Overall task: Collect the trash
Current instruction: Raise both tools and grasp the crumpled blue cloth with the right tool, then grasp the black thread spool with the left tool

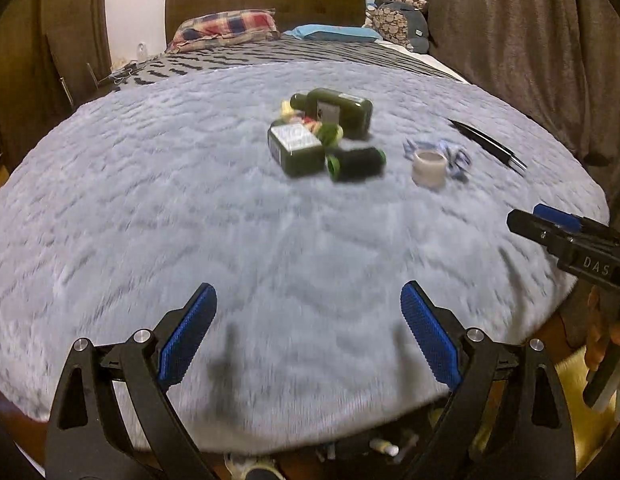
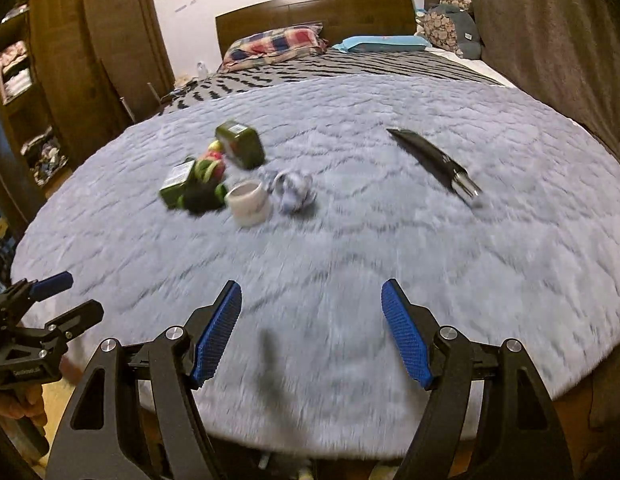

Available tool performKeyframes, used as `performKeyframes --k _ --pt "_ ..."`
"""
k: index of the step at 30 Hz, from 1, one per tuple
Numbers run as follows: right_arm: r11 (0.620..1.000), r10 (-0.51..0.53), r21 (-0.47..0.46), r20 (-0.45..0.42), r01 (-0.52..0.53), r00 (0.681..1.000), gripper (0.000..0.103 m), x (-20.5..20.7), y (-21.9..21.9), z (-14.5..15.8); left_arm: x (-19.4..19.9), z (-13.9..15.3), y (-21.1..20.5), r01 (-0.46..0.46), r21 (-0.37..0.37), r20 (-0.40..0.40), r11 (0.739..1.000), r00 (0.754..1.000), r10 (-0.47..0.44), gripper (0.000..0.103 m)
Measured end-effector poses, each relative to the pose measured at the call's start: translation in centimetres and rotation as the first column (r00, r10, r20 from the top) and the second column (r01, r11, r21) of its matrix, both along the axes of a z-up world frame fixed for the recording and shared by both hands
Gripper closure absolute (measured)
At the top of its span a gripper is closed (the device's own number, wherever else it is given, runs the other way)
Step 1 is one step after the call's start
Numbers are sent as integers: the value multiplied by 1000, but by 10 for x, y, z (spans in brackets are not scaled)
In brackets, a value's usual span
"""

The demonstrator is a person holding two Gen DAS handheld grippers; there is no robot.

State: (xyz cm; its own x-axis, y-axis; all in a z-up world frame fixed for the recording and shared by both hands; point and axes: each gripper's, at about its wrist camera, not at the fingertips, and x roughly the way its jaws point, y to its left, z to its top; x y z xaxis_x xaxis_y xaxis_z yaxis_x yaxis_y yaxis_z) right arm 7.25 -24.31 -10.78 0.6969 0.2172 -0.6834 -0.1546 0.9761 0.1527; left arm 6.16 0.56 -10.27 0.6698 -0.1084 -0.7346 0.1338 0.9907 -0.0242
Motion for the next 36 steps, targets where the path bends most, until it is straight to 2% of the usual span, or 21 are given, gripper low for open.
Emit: performKeyframes --k 2,5,9,17,20,21,32,36 --pt "1000 -1 -28 11 1 1000 31 11 3 -2 12 -4 -3 -3 12 -4 1000 1000 3 15" --pt "998 17 -55 31 -15 999 44 27 8 -4 31 -11 -9 4 30 -23 1000 1000 -4 15" --pt "998 34 -48 39 -33 999 53 46 12 -6 48 -18 -14 13 24 -38 1000 999 -12 15" --pt "997 58 -53 37 -56 998 55 77 28 -12 77 -25 -25 30 -11 -54 999 998 -31 15" --pt "996 69 -63 46 -66 997 75 81 34 -15 87 -24 -29 35 -16 -55 999 998 -36 15" --pt "996 61 -71 53 -57 997 77 81 34 -14 89 -24 -30 39 -15 -54 999 998 -40 15" --pt "998 -27 -52 35 29 999 78 77 8 -9 115 -26 -47 47 -24 -61 999 997 -48 19" --pt "998 -36 -47 30 38 999 78 77 6 -11 125 -24 -50 43 -57 -78 997 996 -47 25"
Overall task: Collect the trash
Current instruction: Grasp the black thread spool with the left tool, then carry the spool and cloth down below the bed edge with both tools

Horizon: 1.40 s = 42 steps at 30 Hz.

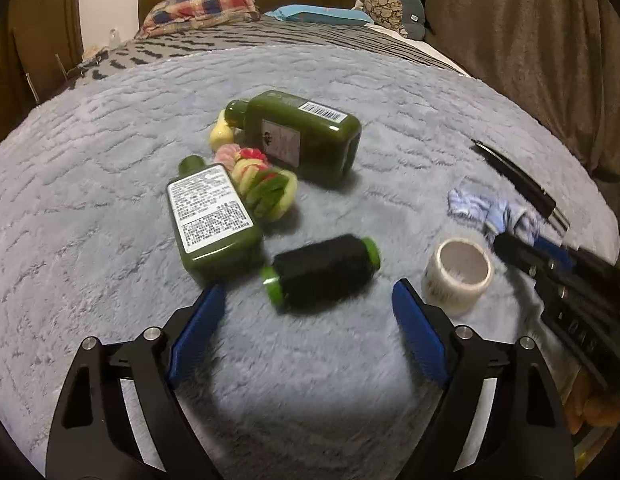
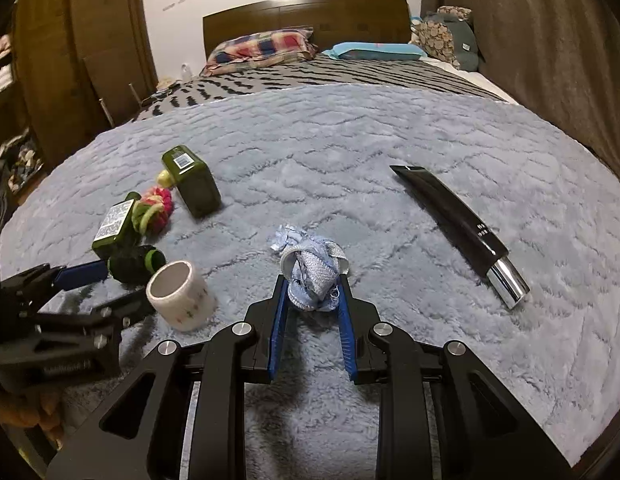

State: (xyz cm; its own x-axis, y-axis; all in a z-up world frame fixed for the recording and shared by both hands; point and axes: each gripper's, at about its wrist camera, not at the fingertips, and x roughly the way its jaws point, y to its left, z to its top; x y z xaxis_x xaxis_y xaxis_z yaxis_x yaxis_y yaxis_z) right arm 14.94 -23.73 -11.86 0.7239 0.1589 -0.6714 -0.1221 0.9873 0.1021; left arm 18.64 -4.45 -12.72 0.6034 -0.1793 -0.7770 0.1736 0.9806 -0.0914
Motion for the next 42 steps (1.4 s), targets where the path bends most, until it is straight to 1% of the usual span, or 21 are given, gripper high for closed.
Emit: performKeyframes --k 1,5,11,15,20,25,27,30,34,38,42 --pt "1000 -1 -3 2 1 1000 78 -1 0 -1 2 0 -2 3 -1 -2 1000 1000 -3 29" --pt "1000 -1 -9 7 1 1000 78 -3 1 -1 10 0 -9 4 0 -7 1000 1000 -4 32" --pt "1000 -4 6 12 4 1000 78 -6 -2 0 13 1 -10 -4 13 -4 1000 1000 4 49" --pt "1000 -4 4 25 4 1000 78 -12 -4 1 3 3 -6 2 24 2 1000 1000 -2 50" --pt "1000 19 -21 34 -18 999 78 -26 -2 1 -25 4 -1 13 53 20 999 1000 -14 50" --pt "999 34 -20 30 -33 999 78 -47 -3 1 -58 7 12 22 30 32 999 999 -23 50" --pt "999 39 4 31 -39 999 78 -58 -6 3 -74 11 19 24 20 41 1000 999 -25 50" --pt "996 46 72 48 -49 998 78 -82 -13 12 -97 15 25 23 14 57 1000 998 -23 50" --pt "991 56 114 82 -65 995 78 -115 -16 23 -129 21 33 30 -2 83 1000 996 -30 50" --pt "984 99 139 88 -111 991 78 -153 -11 30 -169 24 35 60 -5 104 998 993 -59 50" --pt "978 146 139 75 -156 986 78 -184 -2 29 -200 22 34 79 -4 103 997 992 -78 50"
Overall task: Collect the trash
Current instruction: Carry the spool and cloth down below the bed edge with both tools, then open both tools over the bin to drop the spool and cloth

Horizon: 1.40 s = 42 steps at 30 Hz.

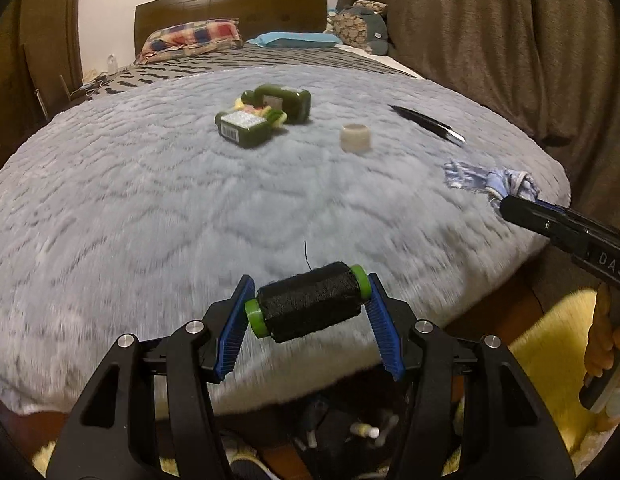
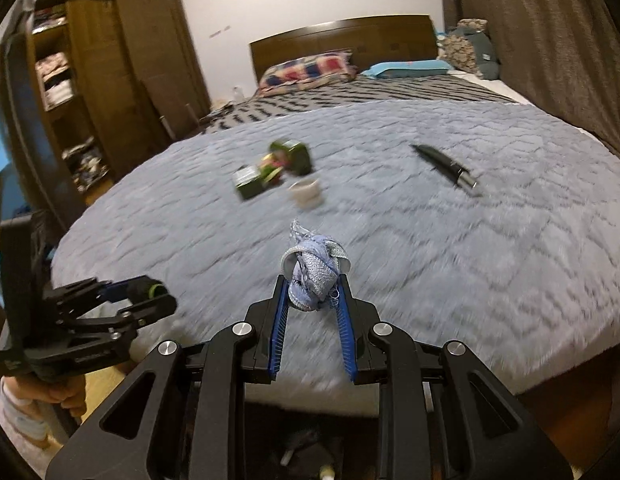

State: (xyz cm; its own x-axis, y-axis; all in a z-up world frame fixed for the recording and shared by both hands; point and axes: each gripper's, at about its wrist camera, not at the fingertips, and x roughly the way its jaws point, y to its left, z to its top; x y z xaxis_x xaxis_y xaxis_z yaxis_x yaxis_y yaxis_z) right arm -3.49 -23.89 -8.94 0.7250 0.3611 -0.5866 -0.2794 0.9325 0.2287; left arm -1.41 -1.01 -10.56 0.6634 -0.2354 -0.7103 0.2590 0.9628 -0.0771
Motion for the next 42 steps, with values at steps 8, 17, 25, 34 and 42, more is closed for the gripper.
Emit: performKeyframes --k 8,17,25,34,42 --pt "997 45 -54 -82 -50 996 78 -42 25 -25 -46 -17 15 -18 -60 -64 998 998 14 50" --pt "990 90 -82 -287 -119 954 78 -37 53 -86 -58 -73 21 -33 -51 -211 998 977 21 50" --pt "987 85 -87 -413 -132 907 78 -32 56 -132 -54 -118 5 -4 -8 -313 1000 950 1 50" --pt "988 75 -79 -509 -134 857 78 -24 55 -166 -50 -158 -15 45 32 -409 998 912 -28 50" --pt "990 58 -80 -537 -119 842 76 -22 52 -178 -45 -181 -25 72 34 -472 997 880 -48 50"
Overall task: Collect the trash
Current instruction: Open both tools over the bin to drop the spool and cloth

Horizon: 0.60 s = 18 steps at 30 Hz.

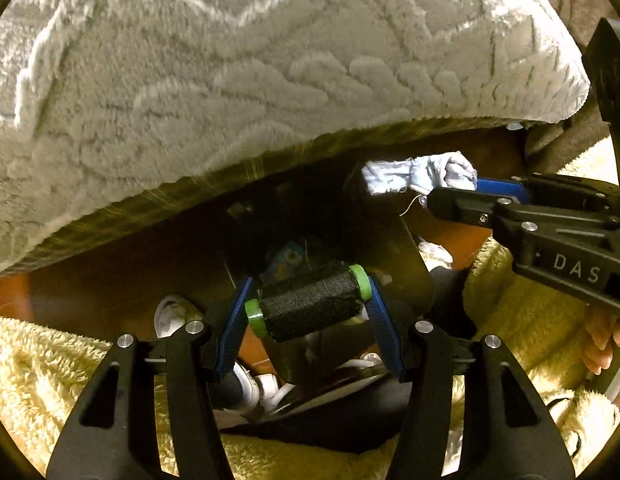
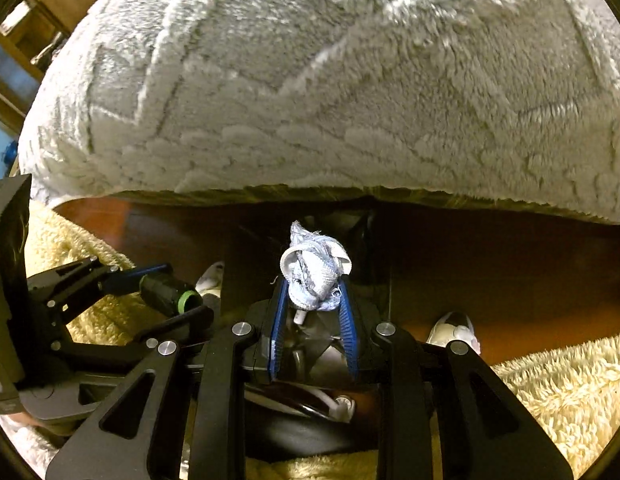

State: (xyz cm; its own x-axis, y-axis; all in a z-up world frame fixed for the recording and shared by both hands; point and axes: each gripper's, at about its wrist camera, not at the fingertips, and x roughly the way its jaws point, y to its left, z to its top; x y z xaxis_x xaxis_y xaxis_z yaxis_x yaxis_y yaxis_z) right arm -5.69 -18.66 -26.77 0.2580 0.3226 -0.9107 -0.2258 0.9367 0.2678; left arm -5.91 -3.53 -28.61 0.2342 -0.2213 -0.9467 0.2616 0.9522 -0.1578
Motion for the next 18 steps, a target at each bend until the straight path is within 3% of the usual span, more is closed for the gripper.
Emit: performKeyframes --k 5,7,9,13,16,18 --pt "1000 1 -4 -9 -1 1000 75 -1 -6 -7 -6 -12 0 -2 -13 -26 1000 1000 1 50" --pt "1000 -2 -9 -12 2 1000 70 3 1 -7 -3 -15 3 -3 -21 -30 1000 1000 2 42" --pt "1000 -9 -8 -8 9 1000 54 2 4 -9 -3 -13 5 -5 -17 -23 1000 1000 4 36" --pt "999 -31 -10 10 31 999 46 9 -4 -2 -2 3 8 -7 1 5 1000 1000 7 26" --pt "999 -54 -5 53 54 997 35 7 -10 13 -3 15 7 -7 4 29 1000 1000 7 21" --pt "997 -72 -1 82 72 994 22 6 -15 23 -4 24 7 -7 6 54 1000 999 7 17"
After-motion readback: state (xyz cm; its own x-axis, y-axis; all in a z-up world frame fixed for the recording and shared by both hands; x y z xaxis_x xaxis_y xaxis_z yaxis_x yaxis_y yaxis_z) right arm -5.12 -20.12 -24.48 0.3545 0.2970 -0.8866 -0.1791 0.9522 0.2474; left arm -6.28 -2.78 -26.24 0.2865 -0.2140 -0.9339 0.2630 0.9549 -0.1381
